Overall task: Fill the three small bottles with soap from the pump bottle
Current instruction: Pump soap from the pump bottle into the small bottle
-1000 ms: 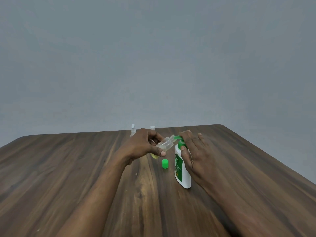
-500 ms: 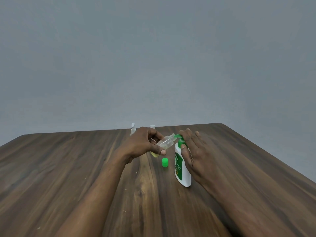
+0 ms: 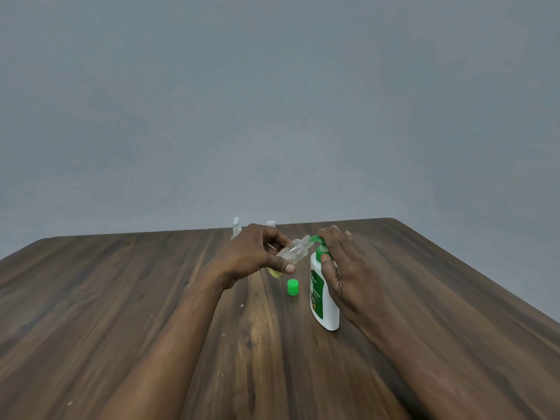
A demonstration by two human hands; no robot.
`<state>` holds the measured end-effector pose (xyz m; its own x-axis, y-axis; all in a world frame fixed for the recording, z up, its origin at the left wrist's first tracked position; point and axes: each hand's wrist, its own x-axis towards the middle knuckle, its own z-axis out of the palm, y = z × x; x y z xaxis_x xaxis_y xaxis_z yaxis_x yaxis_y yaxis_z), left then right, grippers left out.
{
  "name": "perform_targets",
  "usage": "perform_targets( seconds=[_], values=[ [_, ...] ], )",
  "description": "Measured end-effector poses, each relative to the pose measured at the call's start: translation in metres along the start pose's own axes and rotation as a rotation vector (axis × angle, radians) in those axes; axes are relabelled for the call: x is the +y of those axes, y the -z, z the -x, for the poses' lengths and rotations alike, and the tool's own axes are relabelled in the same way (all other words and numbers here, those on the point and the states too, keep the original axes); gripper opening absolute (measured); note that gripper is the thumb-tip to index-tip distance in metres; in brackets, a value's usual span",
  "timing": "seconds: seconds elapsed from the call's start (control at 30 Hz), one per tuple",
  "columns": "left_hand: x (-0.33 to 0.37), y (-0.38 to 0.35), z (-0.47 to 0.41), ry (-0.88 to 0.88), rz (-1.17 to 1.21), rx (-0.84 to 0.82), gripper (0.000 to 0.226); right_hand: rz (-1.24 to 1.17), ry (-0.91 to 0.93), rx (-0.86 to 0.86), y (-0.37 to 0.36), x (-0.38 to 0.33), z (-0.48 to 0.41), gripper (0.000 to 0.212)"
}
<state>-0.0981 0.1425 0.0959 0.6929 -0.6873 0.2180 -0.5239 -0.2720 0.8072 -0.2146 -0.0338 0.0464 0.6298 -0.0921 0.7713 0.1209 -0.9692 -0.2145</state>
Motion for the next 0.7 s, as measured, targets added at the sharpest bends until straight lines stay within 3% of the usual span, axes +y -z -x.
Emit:
perform_targets(
  seconds=[0.7],
  values=[
    [-0.0024,-0.0001,-0.0006,0.005,0.006,-0.015,0.037,0.009,0.003,-0.026,0.0007,-0.0011,0.0014,0.052]
  ],
)
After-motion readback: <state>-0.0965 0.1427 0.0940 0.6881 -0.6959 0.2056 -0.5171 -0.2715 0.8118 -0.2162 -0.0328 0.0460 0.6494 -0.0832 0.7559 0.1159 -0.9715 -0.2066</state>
